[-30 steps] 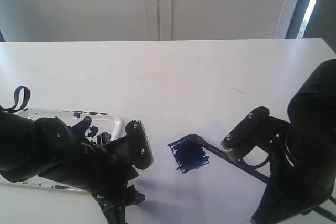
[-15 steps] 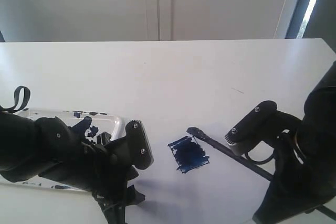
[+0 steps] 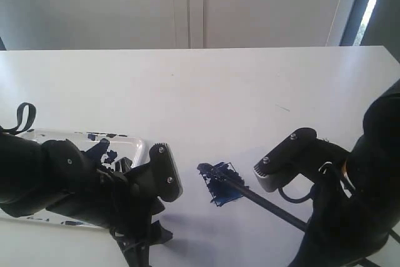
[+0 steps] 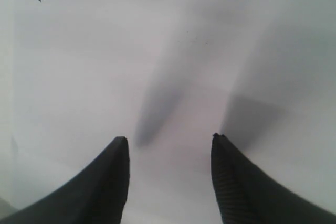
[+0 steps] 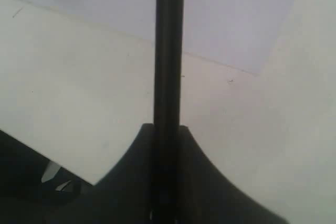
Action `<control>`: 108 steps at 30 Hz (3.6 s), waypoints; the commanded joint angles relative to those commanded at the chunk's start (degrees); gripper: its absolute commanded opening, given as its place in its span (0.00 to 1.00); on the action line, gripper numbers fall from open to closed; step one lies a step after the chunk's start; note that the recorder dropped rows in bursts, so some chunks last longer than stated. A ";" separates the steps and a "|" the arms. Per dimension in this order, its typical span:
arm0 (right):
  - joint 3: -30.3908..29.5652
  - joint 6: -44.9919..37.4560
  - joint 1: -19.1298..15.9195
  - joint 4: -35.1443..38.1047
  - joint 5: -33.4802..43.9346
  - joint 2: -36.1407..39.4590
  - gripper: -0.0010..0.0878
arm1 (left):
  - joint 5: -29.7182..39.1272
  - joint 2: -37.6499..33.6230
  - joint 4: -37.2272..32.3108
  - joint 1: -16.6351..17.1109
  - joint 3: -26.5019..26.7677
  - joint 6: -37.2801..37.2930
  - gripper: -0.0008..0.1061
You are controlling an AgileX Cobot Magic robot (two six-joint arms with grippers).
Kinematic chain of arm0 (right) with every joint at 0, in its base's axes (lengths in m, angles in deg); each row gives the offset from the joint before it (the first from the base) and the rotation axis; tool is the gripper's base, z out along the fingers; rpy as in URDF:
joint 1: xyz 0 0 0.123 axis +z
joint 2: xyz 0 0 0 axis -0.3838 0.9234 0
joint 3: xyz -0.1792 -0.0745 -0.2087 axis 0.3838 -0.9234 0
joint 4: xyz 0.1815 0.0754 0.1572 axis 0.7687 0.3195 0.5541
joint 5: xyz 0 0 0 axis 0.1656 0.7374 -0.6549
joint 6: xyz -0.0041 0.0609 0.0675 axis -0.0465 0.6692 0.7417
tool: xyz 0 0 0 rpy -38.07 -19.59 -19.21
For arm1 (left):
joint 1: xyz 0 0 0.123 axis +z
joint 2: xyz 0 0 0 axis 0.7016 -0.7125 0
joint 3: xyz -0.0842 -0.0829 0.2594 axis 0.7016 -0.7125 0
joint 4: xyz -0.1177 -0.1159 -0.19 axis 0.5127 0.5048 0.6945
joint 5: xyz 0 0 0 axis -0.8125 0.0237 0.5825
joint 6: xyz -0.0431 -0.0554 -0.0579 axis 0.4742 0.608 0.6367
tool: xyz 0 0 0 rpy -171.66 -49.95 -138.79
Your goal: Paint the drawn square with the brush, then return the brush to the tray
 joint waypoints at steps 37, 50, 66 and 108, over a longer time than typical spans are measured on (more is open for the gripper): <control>-0.07 1.28 0.00 -2.63 0.95 1.72 0.01 | 0.00 0.00 0.00 0.00 0.00 0.04 0.51; -0.07 1.05 0.00 -2.42 4.30 1.72 0.01 | 0.00 0.00 0.00 0.00 0.00 0.04 0.51; -0.07 -1.01 0.00 -0.88 6.05 1.72 0.01 | -0.21 0.00 0.00 0.00 0.00 0.03 0.51; -0.07 7.92 0.00 -11.88 5.99 1.59 0.01 | -0.21 0.00 0.00 0.00 0.00 0.03 0.51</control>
